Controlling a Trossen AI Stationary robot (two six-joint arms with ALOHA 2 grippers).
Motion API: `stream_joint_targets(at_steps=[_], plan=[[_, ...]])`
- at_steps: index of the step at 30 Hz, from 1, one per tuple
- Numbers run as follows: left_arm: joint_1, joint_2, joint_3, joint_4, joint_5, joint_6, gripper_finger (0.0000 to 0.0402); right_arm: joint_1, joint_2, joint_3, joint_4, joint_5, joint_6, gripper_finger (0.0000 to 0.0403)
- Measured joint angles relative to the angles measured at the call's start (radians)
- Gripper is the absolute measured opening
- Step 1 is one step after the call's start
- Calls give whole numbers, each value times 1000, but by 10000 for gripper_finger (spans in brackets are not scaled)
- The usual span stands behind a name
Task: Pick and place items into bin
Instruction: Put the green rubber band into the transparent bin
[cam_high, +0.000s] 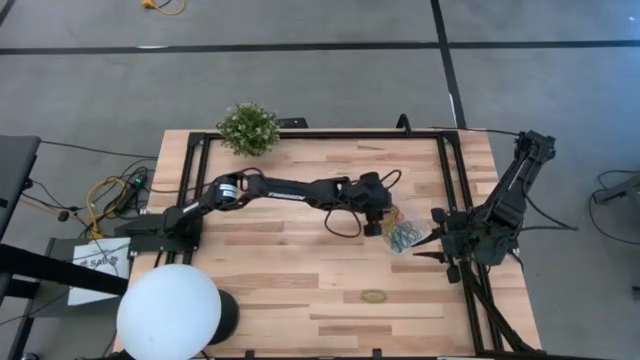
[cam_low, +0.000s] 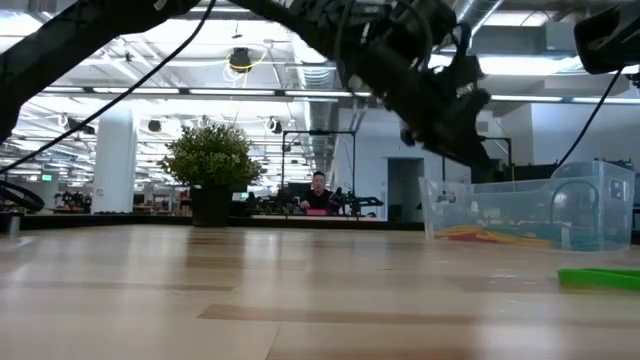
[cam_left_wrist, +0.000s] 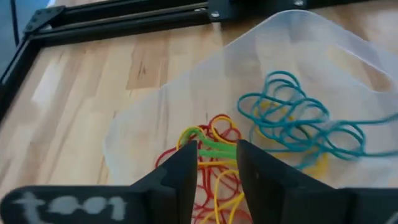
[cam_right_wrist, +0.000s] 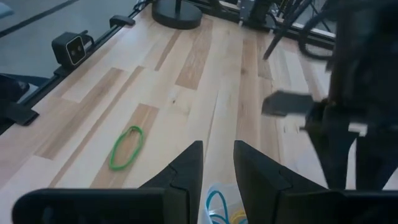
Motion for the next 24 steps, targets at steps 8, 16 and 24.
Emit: stream_joint_targets(at_steps=[8, 16, 24], plan=[[-20, -1, 315, -550, -31, 121, 105, 0, 0, 0, 1, 0, 0, 85], [-37, -227, 286, -903, -167, -31, 105, 0, -1, 0, 5, -6, 103, 85], [-122, -297, 285, -1050, -171, -184, 105, 0, 19, 0, 12, -35, 263, 85]])
